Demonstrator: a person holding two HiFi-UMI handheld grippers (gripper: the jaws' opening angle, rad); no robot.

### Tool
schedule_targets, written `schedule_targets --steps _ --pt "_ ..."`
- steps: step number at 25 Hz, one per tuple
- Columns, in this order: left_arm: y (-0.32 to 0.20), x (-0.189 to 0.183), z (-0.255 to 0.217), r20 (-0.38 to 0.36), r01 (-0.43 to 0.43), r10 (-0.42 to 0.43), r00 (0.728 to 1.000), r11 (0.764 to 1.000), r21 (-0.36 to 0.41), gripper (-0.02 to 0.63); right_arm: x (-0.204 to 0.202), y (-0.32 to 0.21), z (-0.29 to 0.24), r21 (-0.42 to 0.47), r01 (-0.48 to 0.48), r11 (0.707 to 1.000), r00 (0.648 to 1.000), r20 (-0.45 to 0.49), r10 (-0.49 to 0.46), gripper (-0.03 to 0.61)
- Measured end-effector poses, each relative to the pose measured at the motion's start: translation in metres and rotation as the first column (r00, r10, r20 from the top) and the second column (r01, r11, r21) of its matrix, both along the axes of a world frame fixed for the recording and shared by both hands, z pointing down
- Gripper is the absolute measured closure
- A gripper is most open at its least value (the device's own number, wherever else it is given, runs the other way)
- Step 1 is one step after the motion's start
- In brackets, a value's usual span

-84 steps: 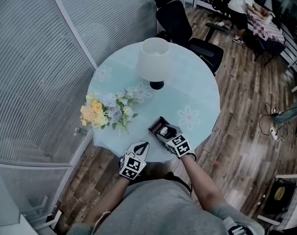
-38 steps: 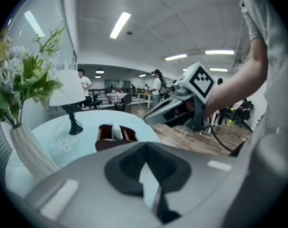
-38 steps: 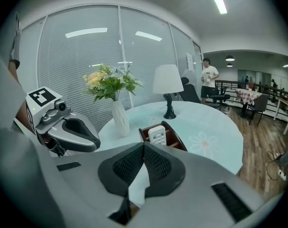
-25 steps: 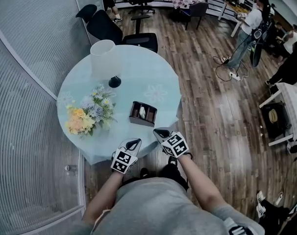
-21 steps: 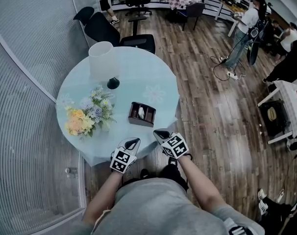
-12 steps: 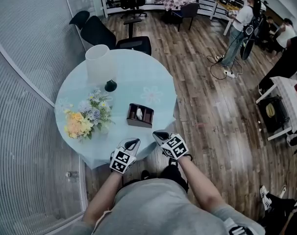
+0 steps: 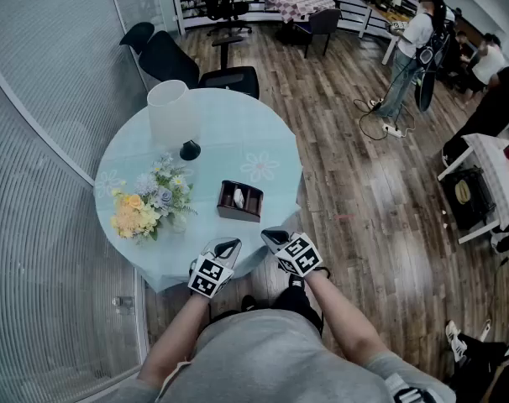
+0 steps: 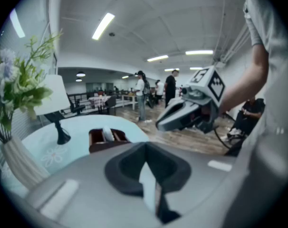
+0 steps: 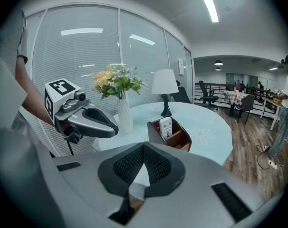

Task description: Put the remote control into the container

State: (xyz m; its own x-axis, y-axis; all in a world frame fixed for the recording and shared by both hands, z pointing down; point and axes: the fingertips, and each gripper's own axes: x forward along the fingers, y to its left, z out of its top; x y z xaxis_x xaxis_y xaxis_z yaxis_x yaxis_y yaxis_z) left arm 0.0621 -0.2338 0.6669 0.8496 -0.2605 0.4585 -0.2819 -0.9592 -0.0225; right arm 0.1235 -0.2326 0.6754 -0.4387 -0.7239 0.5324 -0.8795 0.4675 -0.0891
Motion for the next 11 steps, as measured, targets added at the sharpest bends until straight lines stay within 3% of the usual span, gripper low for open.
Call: schedule_targets --steps 11 --pt "-0.0025 -0.0005 -0.0046 -0.012 0.006 -0.006 1.0 1.0 0.009 0.614 -0.0094 -0.003 -0.0022 0.001 0.025 1.0 1.0 -0.002 -0.025 0.562"
